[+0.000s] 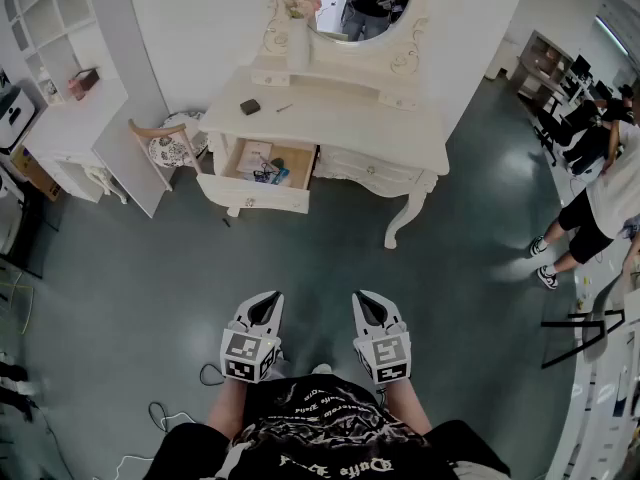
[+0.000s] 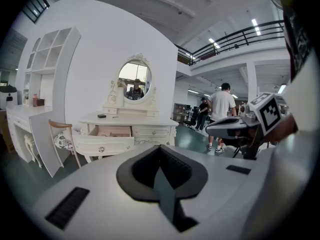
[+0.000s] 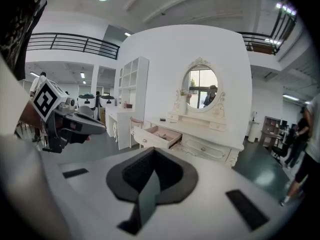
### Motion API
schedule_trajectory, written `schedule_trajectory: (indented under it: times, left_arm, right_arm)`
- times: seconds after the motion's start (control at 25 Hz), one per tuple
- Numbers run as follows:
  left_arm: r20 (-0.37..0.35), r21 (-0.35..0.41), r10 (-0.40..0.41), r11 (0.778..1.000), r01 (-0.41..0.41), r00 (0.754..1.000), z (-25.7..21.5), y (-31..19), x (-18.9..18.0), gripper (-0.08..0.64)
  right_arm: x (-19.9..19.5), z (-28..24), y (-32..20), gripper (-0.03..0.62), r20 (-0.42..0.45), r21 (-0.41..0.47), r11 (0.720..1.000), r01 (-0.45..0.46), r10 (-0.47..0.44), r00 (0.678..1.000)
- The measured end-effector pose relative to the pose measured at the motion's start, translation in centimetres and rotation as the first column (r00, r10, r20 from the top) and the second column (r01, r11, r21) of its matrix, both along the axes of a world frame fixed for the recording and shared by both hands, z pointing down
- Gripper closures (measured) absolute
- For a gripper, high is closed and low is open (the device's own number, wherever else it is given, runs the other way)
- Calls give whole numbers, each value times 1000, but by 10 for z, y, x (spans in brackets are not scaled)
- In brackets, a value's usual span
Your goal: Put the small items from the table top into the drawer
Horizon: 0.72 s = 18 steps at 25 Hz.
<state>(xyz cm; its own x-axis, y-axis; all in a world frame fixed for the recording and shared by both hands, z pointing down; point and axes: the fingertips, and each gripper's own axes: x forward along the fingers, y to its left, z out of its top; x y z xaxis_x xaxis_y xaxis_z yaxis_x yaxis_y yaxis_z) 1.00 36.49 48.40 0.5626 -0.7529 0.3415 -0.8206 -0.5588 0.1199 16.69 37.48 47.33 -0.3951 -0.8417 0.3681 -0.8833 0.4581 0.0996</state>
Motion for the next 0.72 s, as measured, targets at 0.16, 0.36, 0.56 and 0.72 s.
schedule_trajectory:
  times: [0.16,0.36,0.56,0.72]
  left_arm:
    - [0,-2,-8,1000,8,1000,2,4,4,543]
    - [18,-3,-15,1000,15,1000,7,12,12,543]
    - [25,-7,-44,999,45,999,14,24,16,543]
    - [27,-16,-67,998,68,997,24,27,15,543]
  right_arm:
    - [10,1,3,583,-6,-2,1000,-13,13,1000]
    - [31,3,7,581,18,-3,999,-48,48,999]
    - [44,11,16,581,8,-11,1000,-23,23,1000]
    - [44,21,21,581,18,-26,1000,-5,5,1000]
